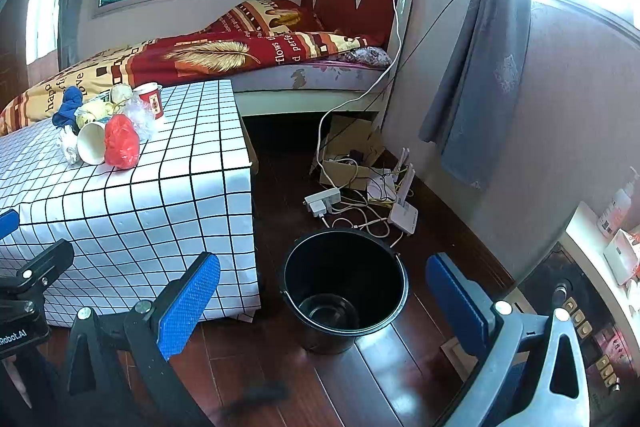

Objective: Collect trash

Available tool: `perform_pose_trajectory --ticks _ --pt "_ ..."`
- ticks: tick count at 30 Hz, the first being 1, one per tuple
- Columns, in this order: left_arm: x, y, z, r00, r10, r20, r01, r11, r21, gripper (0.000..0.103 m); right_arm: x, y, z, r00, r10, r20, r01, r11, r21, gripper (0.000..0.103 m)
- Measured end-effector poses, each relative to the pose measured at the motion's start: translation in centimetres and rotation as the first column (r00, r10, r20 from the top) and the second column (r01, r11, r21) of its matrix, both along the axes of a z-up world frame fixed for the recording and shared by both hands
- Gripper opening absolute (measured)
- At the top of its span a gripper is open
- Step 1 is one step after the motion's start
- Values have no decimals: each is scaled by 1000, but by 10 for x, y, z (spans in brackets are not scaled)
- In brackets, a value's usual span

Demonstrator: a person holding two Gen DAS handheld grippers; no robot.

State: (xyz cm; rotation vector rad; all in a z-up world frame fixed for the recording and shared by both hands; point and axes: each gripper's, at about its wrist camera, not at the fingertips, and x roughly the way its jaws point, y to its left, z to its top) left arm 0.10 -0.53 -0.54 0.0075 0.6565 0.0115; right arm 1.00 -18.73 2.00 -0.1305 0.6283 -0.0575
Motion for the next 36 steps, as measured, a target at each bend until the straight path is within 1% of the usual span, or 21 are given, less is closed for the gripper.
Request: perform_pose_trajectory --ticks 36 --pt "2 -8 3 1000 -5 -2 5 1000 5 103 1 -1 2 1000 1 -2 -1 1000 -1 103"
